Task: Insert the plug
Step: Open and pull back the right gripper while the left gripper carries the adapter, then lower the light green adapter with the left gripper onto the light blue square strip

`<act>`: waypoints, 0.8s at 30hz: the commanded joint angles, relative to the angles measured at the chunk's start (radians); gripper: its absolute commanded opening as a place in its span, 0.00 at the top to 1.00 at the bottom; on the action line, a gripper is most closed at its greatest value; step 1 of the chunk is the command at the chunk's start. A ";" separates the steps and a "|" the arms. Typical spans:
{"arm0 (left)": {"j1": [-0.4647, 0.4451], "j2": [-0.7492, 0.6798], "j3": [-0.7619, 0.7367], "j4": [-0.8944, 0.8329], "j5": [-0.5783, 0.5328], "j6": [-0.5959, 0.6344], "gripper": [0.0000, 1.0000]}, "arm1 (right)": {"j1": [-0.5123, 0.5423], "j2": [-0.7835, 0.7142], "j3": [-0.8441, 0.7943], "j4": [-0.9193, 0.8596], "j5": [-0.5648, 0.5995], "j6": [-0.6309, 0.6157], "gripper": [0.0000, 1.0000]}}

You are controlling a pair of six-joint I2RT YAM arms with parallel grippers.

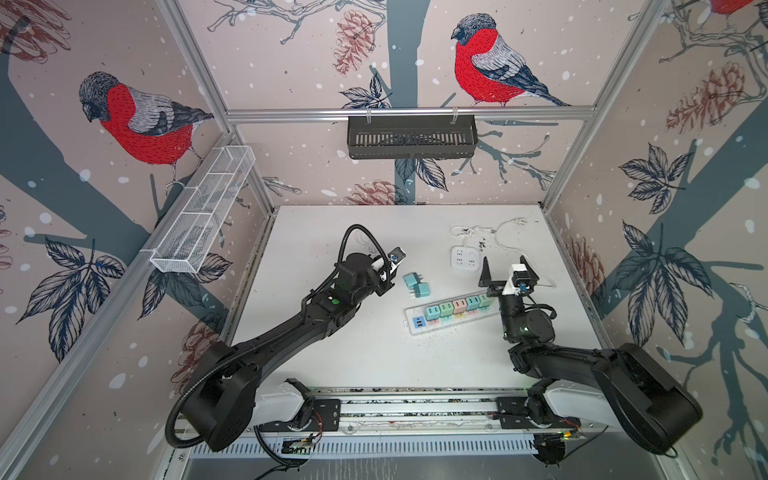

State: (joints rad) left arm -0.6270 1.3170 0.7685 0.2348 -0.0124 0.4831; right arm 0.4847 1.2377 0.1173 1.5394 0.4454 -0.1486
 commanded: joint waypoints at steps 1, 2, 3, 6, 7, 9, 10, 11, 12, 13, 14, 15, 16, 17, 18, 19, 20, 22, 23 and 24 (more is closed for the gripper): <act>-0.001 0.078 0.041 -0.149 -0.167 0.078 1.00 | -0.028 0.003 -0.007 -0.007 0.085 0.115 0.03; -0.002 0.100 0.053 -0.171 -0.182 0.081 1.00 | -0.035 0.002 -0.002 -0.022 0.103 0.127 0.03; -0.002 0.118 0.067 -0.193 -0.194 0.083 1.00 | -0.041 0.001 0.006 -0.044 0.117 0.136 0.03; 0.001 0.152 0.105 -0.254 -0.196 0.100 1.00 | -0.044 0.011 0.032 -0.088 0.175 0.145 0.03; 0.003 0.163 0.121 -0.276 -0.194 0.111 1.00 | -0.043 0.040 0.032 -0.082 0.190 0.148 0.03; 0.015 0.178 0.158 -0.326 -0.159 0.129 1.00 | -0.043 0.053 0.028 -0.061 0.207 0.152 0.03; 0.023 0.182 0.175 -0.346 -0.140 0.140 1.00 | -0.045 0.055 0.025 -0.057 0.213 0.157 0.02; 0.029 0.184 0.194 -0.363 -0.114 0.159 1.00 | -0.047 0.056 0.024 -0.056 0.215 0.163 0.02; 0.034 0.187 0.209 -0.374 -0.094 0.180 1.00 | -0.050 0.060 0.024 -0.059 0.217 0.170 0.02; 0.040 0.197 0.223 -0.378 -0.081 0.202 1.00 | -0.053 0.067 0.026 -0.060 0.219 0.178 0.02; 0.046 0.213 0.254 -0.395 -0.068 0.217 1.00 | -0.058 0.075 0.029 -0.066 0.222 0.187 0.02; 0.052 0.231 0.284 -0.425 -0.051 0.228 1.00 | -0.060 0.083 0.033 -0.072 0.226 0.194 0.02; 0.058 0.252 0.313 -0.462 -0.031 0.241 1.00 | -0.059 0.085 0.033 -0.068 0.239 0.191 0.02; 0.062 0.274 0.337 -0.499 -0.011 0.258 1.00 | -0.060 0.077 0.029 -0.069 0.235 0.196 0.01; 0.062 0.292 0.350 -0.523 -0.004 0.274 1.00 | -0.060 0.073 0.024 -0.070 0.238 0.202 0.01; 0.066 0.310 0.359 -0.533 -0.002 0.286 1.00 | -0.065 0.067 0.019 -0.068 0.241 0.210 0.01; 0.074 0.328 0.369 -0.548 0.014 0.303 1.00 | -0.071 0.064 0.015 -0.068 0.241 0.219 0.00; 0.096 0.356 0.384 -0.560 0.043 0.311 1.00 | -0.084 0.064 0.021 -0.082 0.231 0.235 0.00; 0.108 0.367 0.388 -0.561 0.048 0.311 1.00 | -0.088 0.065 0.030 -0.098 0.227 0.238 0.00; 0.114 0.375 0.392 -0.560 0.046 0.310 1.00 | -0.089 0.069 0.038 -0.113 0.224 0.239 0.00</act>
State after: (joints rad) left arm -0.5293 1.6752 1.1431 -0.2749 -0.0170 0.7502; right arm 0.3988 1.3048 0.1390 1.4422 0.6659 0.0566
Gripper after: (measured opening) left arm 0.295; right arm 0.998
